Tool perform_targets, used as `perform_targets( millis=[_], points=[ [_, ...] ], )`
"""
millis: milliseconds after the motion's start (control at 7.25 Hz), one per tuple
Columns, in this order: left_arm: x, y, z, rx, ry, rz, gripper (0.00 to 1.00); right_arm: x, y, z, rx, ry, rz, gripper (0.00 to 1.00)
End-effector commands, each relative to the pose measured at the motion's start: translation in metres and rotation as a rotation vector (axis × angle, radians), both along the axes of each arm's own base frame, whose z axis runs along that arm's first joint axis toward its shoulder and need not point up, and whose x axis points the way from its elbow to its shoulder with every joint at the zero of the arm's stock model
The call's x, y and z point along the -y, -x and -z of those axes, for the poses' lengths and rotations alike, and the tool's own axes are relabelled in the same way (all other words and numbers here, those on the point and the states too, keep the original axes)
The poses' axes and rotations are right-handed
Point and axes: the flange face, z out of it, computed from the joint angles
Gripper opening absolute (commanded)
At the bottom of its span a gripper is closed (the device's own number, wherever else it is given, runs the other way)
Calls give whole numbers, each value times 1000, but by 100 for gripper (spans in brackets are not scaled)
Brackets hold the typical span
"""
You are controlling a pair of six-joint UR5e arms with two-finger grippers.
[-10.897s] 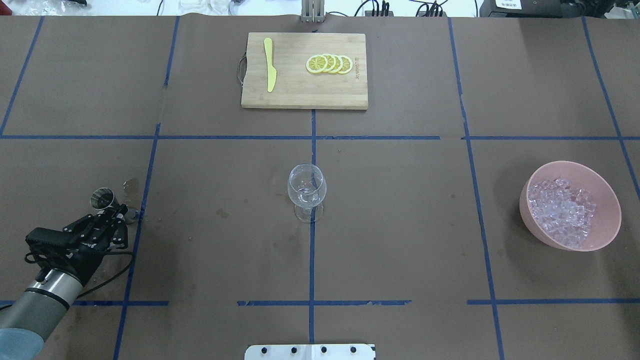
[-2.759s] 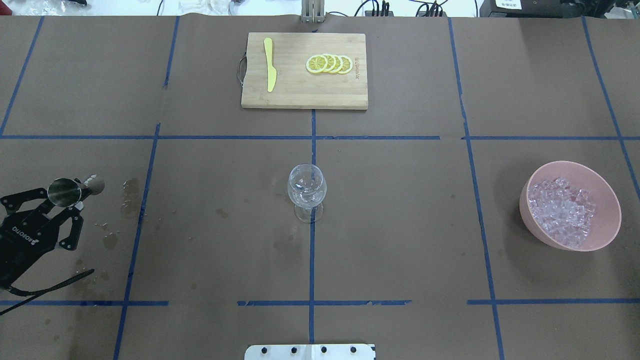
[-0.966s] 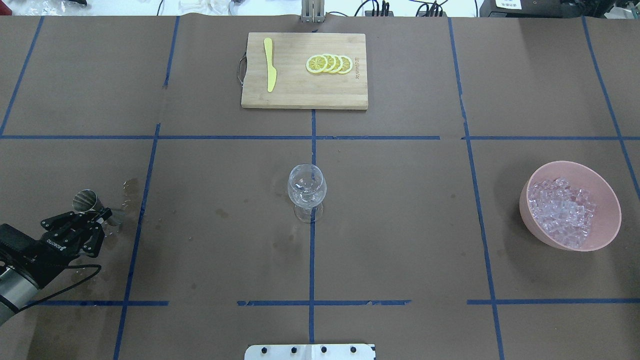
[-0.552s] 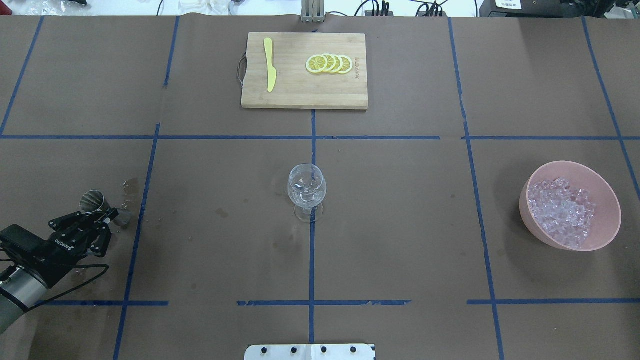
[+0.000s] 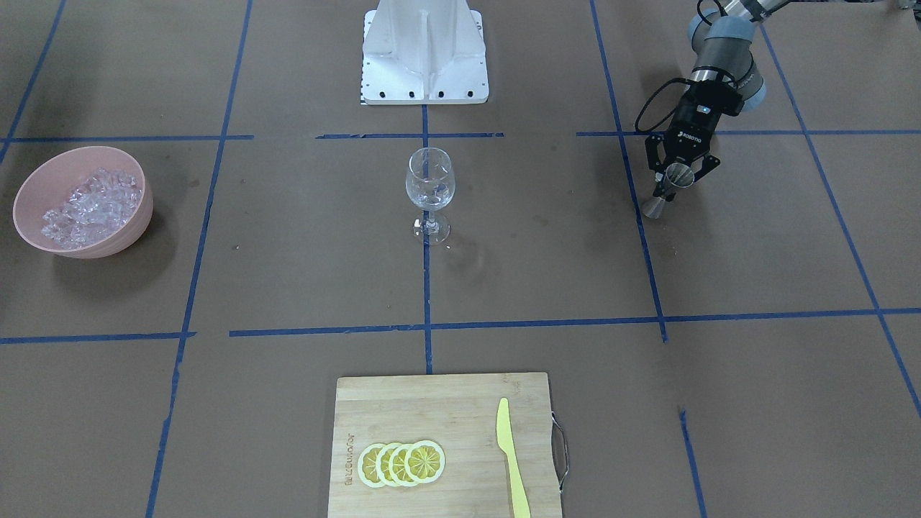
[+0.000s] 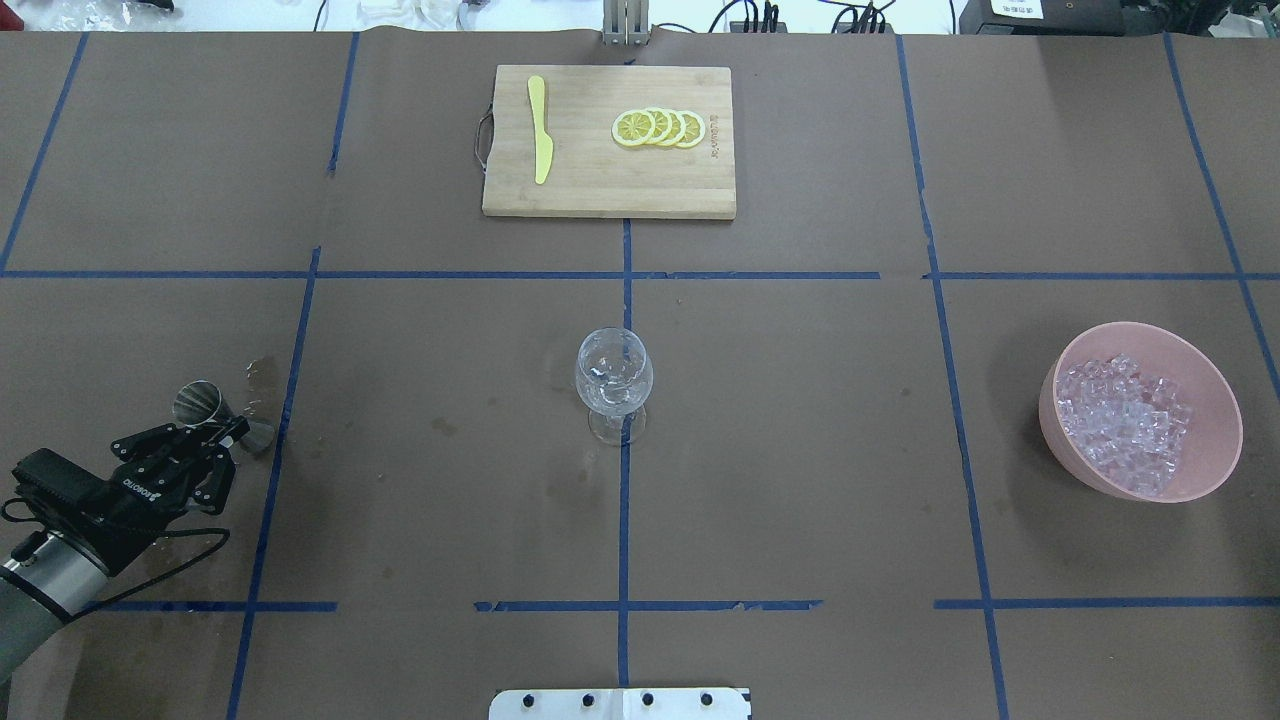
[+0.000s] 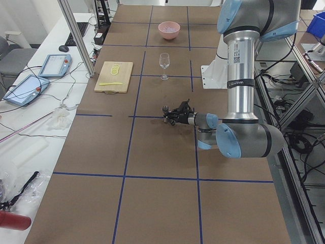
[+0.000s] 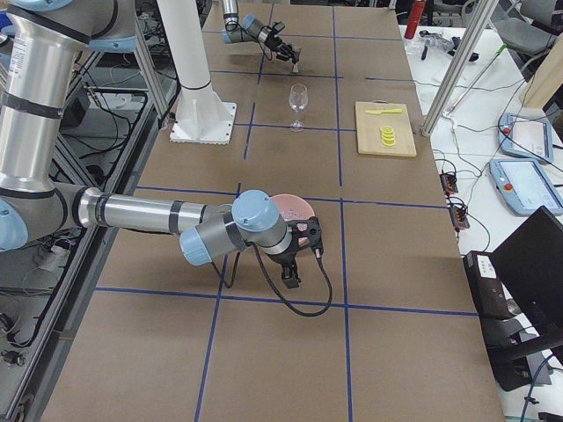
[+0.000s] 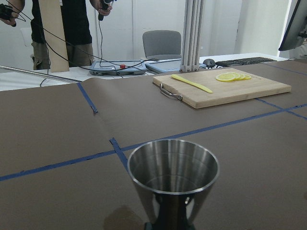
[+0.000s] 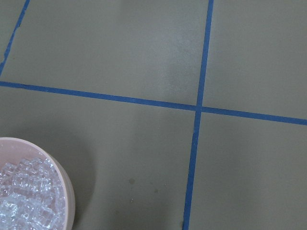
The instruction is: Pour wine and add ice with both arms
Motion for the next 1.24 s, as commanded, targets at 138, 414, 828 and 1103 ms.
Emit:
perform_targets(
  millis=[138,414,828,1103],
  points=[
    [0,-2,-1,20,-4,-3,9,0,0,-1,0,2,-1,100],
    [0,-2,-2,22,-4,-3,25,0,0,-1,0,2,-1,100],
    [-1,-3,-3,22,-3,-4,59,0,0,-1,0,0,1,100],
    [1,-3,1,3,-4,3,100,0,0,-1,0,2,-1,100]
  ],
)
